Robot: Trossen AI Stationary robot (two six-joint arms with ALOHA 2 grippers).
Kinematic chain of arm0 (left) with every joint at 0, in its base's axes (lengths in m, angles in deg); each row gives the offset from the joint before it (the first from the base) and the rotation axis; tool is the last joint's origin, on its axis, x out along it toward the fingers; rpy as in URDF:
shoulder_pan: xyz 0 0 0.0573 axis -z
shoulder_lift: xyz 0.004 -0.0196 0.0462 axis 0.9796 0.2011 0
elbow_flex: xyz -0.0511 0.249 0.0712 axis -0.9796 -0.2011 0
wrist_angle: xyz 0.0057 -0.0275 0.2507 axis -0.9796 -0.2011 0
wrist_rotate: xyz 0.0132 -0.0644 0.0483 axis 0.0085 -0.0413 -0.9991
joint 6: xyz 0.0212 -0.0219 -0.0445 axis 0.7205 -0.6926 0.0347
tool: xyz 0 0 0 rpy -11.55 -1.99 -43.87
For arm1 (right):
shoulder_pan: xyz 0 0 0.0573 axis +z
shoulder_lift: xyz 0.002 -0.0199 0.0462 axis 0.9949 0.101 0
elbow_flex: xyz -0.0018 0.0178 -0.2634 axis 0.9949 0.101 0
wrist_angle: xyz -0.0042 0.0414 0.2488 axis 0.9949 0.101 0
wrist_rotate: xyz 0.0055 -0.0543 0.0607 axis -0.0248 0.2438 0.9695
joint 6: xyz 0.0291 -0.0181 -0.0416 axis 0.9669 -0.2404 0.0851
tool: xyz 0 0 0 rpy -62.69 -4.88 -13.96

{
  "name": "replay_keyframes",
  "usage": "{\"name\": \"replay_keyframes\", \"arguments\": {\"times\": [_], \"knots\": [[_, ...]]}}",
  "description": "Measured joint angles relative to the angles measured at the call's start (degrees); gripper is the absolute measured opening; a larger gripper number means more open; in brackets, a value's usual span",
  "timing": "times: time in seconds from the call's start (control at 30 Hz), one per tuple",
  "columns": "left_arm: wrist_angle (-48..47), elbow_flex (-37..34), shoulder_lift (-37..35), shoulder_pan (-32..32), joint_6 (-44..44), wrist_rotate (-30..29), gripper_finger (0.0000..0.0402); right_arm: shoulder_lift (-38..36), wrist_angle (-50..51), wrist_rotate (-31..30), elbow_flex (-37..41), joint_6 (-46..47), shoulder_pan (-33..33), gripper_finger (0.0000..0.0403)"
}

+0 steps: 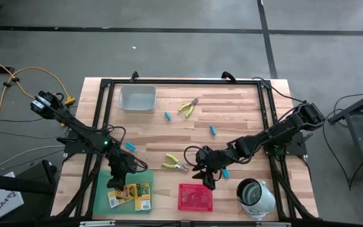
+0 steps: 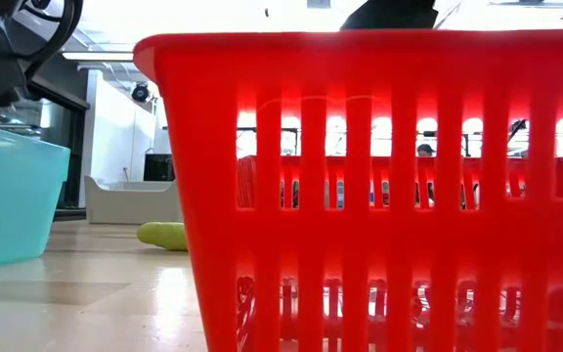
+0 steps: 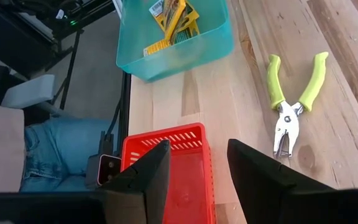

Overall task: Pick & Place School Supplies
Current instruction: Put the yellow crayon box into the green bin

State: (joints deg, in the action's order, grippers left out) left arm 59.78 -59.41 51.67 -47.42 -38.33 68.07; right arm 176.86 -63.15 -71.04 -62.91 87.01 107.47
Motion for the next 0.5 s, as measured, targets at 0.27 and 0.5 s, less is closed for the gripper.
{"name": "replay_keyframes", "arguments": {"times": [0.27,0.5], "knots": [[0.28,0.04,0.0,0.0,0.02,-3.6,0.0155,0.0,0.02,0.02,0.0,0.02,0.0,0.0153],[0.9,0.02,0.02,0.02,2.0,-4.37,0.0155,0.0,0.05,0.02,0.0,0.02,0.0,0.0153]]}}
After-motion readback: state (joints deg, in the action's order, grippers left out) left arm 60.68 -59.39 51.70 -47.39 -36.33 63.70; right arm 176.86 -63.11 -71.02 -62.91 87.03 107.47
